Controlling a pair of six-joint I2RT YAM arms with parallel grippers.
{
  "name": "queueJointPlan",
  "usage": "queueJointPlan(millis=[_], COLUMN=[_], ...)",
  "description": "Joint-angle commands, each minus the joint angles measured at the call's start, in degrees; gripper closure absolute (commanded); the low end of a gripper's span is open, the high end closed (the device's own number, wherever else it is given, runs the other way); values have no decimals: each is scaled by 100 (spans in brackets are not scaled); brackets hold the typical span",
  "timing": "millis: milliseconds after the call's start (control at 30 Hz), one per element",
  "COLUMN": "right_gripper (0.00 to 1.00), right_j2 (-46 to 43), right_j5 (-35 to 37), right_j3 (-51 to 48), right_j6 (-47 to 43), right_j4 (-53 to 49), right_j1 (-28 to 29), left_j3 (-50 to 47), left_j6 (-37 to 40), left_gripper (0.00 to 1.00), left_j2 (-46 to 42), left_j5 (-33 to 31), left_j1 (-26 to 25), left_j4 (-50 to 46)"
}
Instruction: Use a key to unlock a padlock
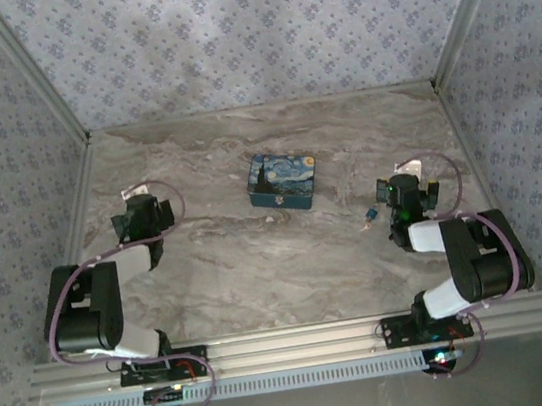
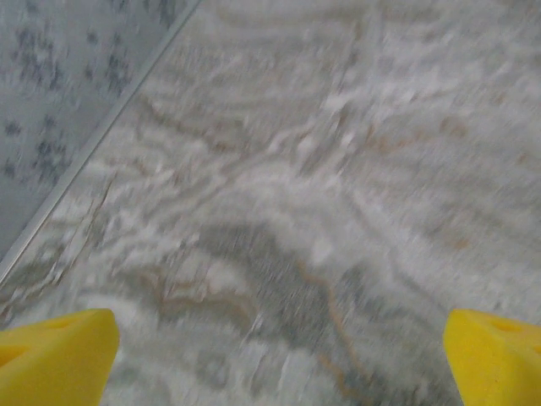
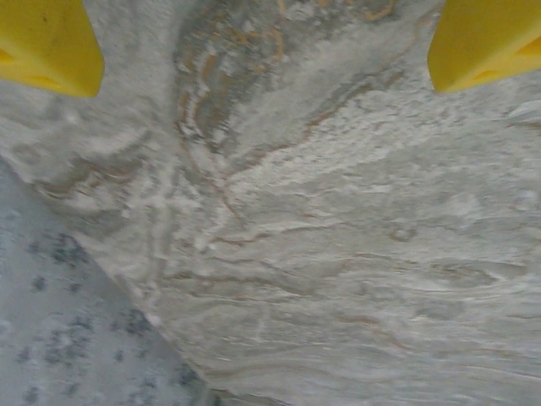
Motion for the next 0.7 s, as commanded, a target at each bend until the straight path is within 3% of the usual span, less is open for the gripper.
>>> queueJointPlan(millis=[0,67,100,167,200,667], right_gripper=[0,0,0,0,0,0], right_j2=[56,347,582,312,450,380], right_j5=[-916,-1324,-1422,-1115,-1077,-1306], right_j3=[-5,108,-54,59,-10,54], right_j6=[-252,-158,-278,110,-176,-193], right_j4=[777,817,1453,754,1194,928], right_j1=[-225,-388,-417,-448,-389,-435], left_j3=[-441,-671,-805,-728,-783,-758], left_j6=[115,142,203,159,188,176], left_gripper=[2,2,2,2,2,2], left_j2=[63,192,347,238,308,286], left_j5=[797,1062,1103,1114,1101,1092], left_j1=[294,379,375,376,379,378], left_j4=[1293,1808,2284,1908,2134,2046])
